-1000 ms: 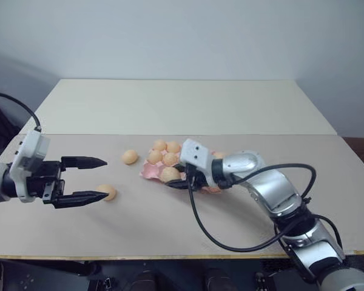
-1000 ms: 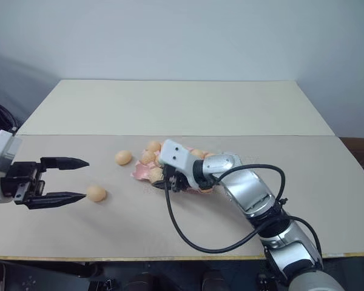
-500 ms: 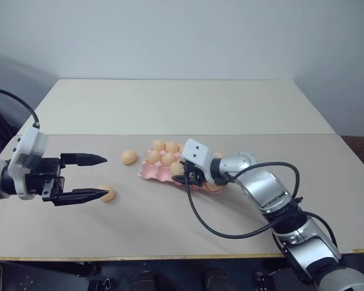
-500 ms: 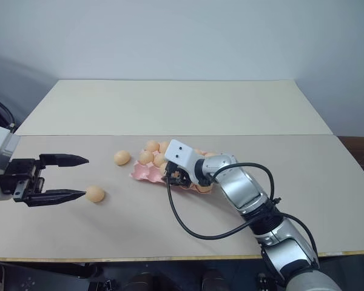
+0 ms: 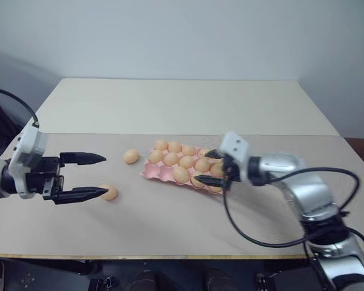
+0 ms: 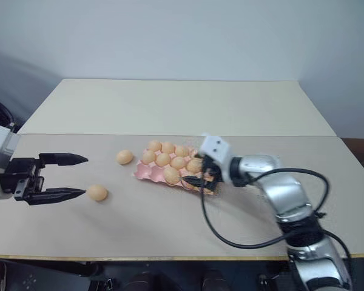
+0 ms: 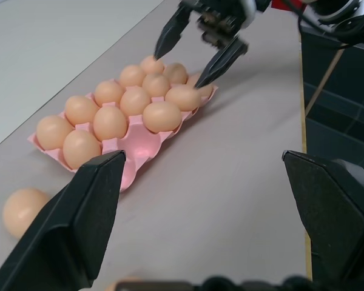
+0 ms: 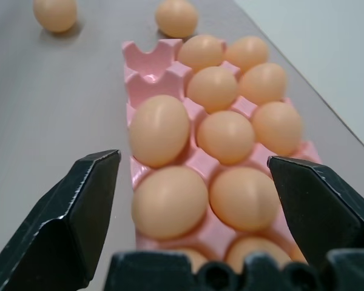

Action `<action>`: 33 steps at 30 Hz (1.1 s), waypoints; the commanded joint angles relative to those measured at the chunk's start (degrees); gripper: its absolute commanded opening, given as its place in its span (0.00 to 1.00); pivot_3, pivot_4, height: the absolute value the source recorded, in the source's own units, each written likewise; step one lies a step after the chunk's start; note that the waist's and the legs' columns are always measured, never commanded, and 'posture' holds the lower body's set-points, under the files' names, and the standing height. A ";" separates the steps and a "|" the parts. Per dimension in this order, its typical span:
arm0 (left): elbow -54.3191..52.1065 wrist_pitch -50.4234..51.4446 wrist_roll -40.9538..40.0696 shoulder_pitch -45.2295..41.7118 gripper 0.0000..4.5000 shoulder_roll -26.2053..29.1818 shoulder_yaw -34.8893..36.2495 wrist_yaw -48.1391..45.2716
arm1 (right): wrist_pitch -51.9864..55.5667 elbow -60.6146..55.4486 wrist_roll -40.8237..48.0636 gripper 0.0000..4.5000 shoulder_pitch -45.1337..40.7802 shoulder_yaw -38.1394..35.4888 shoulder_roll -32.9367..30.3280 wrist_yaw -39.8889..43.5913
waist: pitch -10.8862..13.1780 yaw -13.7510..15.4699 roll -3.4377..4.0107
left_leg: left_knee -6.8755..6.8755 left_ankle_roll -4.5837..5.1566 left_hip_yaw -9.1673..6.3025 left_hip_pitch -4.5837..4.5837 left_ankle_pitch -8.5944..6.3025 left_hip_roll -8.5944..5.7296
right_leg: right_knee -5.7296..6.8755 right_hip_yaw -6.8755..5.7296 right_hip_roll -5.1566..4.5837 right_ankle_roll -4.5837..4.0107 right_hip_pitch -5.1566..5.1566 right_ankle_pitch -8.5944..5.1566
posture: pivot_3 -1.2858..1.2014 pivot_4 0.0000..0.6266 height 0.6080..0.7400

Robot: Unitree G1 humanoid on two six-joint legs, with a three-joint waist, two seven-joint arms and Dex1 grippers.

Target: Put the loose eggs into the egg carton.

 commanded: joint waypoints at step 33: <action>14.82 -28.55 27.15 -2.04 1.00 -4.08 -17.41 4.58 | -12.79 -0.33 15.10 1.00 13.20 -18.84 -20.80 19.69 | 0.01 0.27 0.00 | -0.02 0.00 0.17 0.10 0.00 0.01 | -0.03 0.11 -0.01 0.00 0.08 0.00 | 0.52 0.24 1.00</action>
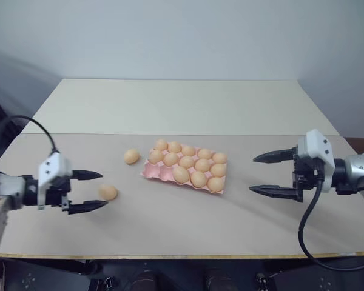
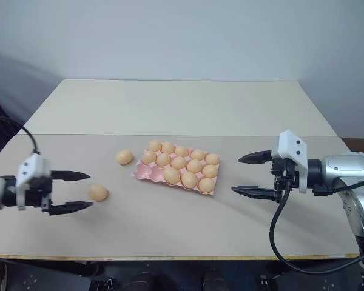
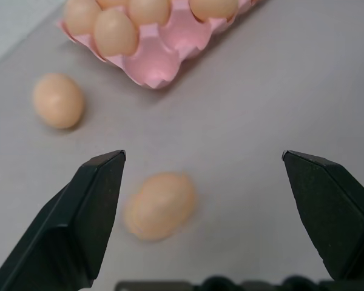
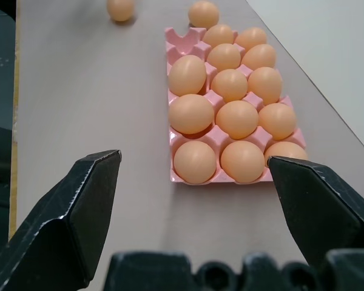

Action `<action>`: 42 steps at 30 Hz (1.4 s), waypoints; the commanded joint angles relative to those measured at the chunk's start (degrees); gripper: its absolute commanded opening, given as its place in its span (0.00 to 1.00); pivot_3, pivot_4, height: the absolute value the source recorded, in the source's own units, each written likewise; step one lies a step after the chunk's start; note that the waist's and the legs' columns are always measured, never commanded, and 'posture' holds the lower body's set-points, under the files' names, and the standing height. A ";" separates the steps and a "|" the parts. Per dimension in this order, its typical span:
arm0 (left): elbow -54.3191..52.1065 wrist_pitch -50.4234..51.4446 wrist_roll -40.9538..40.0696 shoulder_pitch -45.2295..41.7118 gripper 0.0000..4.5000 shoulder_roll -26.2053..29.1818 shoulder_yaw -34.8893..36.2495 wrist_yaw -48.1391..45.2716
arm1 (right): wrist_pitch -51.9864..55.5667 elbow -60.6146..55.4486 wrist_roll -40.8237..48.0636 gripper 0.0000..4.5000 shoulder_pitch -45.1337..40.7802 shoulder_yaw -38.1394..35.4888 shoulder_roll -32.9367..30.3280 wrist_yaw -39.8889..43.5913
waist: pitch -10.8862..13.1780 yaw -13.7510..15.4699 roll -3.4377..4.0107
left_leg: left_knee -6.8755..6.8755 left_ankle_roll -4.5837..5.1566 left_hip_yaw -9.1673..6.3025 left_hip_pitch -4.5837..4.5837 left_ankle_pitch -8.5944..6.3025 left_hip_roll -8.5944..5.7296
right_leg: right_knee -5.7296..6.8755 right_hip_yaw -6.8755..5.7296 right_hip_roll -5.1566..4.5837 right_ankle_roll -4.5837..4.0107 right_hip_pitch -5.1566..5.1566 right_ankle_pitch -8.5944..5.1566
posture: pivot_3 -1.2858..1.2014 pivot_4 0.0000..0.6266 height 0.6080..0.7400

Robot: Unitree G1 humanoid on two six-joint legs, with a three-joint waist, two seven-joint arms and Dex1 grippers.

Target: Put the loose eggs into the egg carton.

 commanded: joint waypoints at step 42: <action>17.14 -6.50 5.26 -31.76 0.43 -21.33 -15.97 1.02 | 0.68 -5.53 4.90 1.00 3.62 -2.67 -2.68 -5.18 | -0.02 1.11 0.00 | 0.16 0.02 -0.03 -0.02 0.00 -0.06 | 0.06 0.02 0.01 0.03 0.06 0.00 | 0.52 0.24 1.00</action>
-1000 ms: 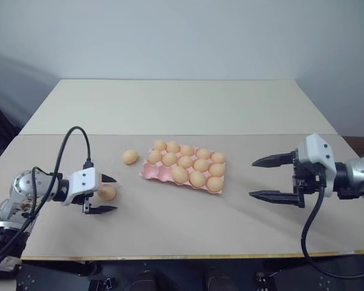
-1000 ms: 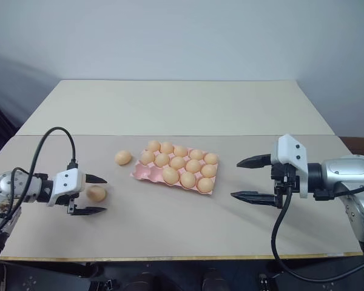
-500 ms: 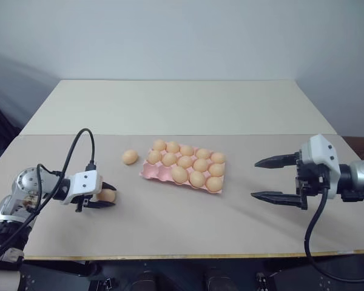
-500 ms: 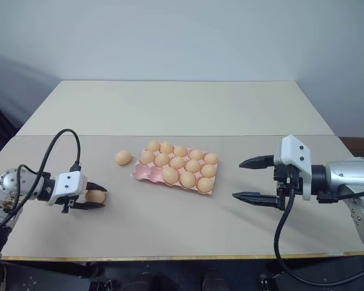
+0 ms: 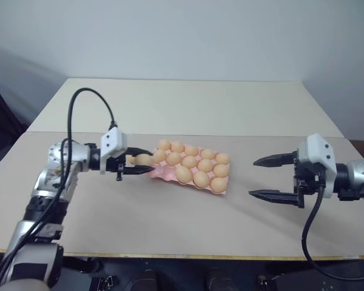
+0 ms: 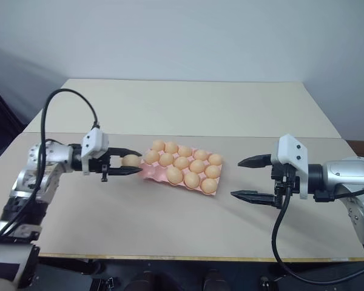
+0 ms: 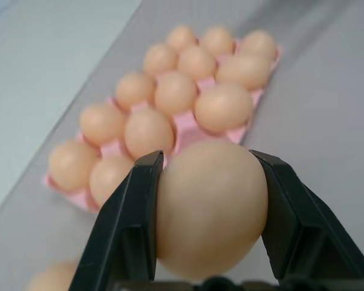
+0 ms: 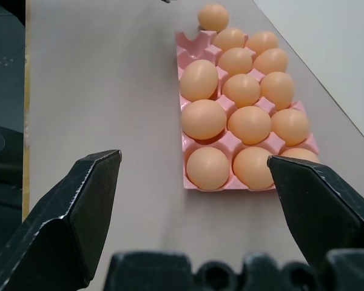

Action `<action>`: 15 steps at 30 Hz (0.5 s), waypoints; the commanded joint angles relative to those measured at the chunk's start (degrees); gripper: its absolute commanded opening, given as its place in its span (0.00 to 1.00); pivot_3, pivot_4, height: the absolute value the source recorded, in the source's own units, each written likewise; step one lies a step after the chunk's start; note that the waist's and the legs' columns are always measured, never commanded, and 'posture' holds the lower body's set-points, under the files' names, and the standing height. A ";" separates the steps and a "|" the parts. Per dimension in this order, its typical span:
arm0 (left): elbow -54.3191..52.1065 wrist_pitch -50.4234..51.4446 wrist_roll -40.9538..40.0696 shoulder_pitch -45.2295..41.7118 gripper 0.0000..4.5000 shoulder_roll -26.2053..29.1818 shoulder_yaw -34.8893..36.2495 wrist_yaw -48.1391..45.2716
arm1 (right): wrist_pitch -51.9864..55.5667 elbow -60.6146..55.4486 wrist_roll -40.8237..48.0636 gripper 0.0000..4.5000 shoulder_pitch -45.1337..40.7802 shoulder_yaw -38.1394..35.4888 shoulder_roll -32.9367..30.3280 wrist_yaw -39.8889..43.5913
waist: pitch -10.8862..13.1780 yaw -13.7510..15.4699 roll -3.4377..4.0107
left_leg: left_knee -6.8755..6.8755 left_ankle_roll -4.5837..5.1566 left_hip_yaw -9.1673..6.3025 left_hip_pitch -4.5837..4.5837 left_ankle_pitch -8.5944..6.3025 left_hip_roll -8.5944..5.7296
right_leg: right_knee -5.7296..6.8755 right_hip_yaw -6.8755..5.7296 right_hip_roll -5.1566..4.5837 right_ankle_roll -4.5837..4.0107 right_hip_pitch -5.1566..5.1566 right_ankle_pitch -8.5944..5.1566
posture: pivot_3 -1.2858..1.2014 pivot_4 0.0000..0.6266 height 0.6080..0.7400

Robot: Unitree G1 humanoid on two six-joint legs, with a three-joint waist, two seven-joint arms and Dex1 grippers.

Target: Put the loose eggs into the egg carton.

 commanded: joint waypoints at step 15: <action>8.09 -2.87 3.73 -6.32 0.77 -8.02 -2.91 0.91 | 0.81 -4.16 2.13 1.00 3.25 -4.72 -0.25 -4.53 | 0.00 -0.03 -0.01 | 0.02 0.01 -0.04 -0.02 0.01 -0.03 | 0.01 0.00 -0.01 0.01 0.01 0.00 | 0.52 0.24 1.00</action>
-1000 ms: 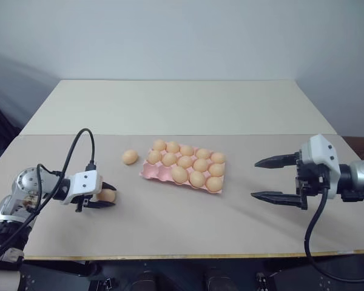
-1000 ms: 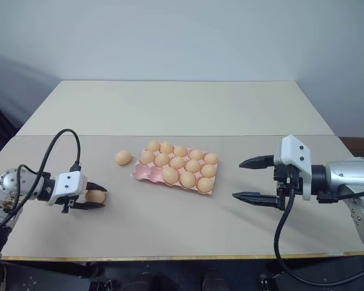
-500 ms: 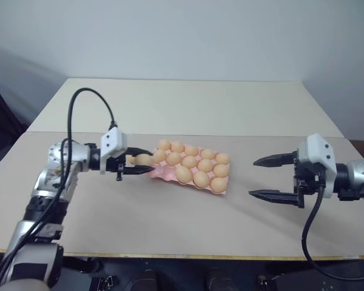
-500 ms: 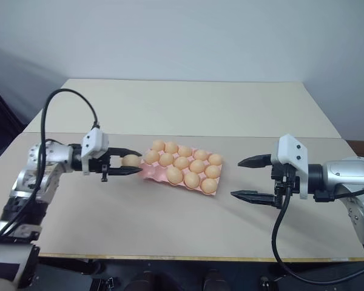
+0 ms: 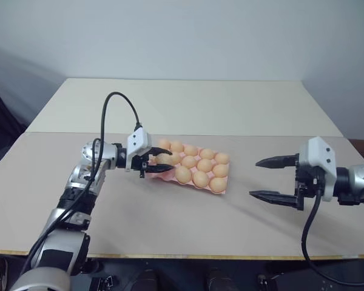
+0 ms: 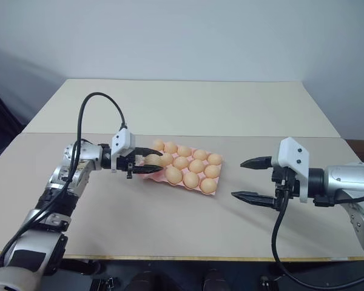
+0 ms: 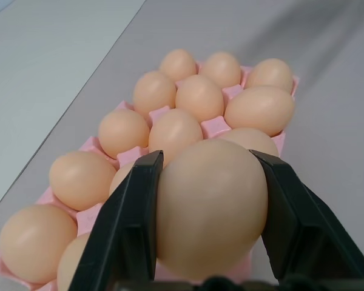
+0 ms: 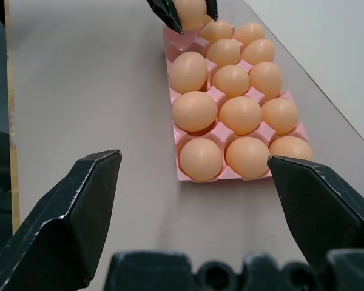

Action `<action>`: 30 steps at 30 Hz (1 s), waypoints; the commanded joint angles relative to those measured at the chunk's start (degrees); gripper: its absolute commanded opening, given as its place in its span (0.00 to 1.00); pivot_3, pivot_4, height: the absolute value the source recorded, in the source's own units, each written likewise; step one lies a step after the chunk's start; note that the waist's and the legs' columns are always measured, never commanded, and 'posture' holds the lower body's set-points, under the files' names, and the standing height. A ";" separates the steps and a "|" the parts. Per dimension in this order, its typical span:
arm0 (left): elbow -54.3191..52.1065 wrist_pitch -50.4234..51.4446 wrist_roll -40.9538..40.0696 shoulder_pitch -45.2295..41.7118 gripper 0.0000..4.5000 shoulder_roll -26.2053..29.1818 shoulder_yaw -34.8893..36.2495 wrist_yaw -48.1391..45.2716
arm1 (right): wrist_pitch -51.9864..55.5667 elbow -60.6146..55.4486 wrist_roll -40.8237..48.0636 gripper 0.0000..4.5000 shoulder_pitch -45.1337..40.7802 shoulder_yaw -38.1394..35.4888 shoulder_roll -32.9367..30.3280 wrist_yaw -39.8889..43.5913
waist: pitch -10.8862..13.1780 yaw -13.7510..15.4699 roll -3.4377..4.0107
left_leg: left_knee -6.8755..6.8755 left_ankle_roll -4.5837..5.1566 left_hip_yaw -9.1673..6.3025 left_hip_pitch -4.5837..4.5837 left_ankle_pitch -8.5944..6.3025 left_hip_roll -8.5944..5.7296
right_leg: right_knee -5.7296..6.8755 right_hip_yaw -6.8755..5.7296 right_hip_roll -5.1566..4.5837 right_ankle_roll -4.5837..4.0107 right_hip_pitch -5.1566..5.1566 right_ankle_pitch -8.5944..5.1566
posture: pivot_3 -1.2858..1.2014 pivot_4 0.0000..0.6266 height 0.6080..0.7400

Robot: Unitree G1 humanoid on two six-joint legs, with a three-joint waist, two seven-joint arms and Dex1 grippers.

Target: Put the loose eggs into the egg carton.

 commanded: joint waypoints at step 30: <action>-26.37 24.61 -20.50 30.10 1.00 29.38 32.60 -4.45 | -3.54 4.30 0.26 1.00 -4.46 0.67 2.90 0.31 | 0.01 -1.39 0.00 | -0.09 0.00 0.01 0.06 0.00 0.08 | -0.01 -0.03 -0.02 0.00 0.01 -0.01 | 0.52 0.24 1.00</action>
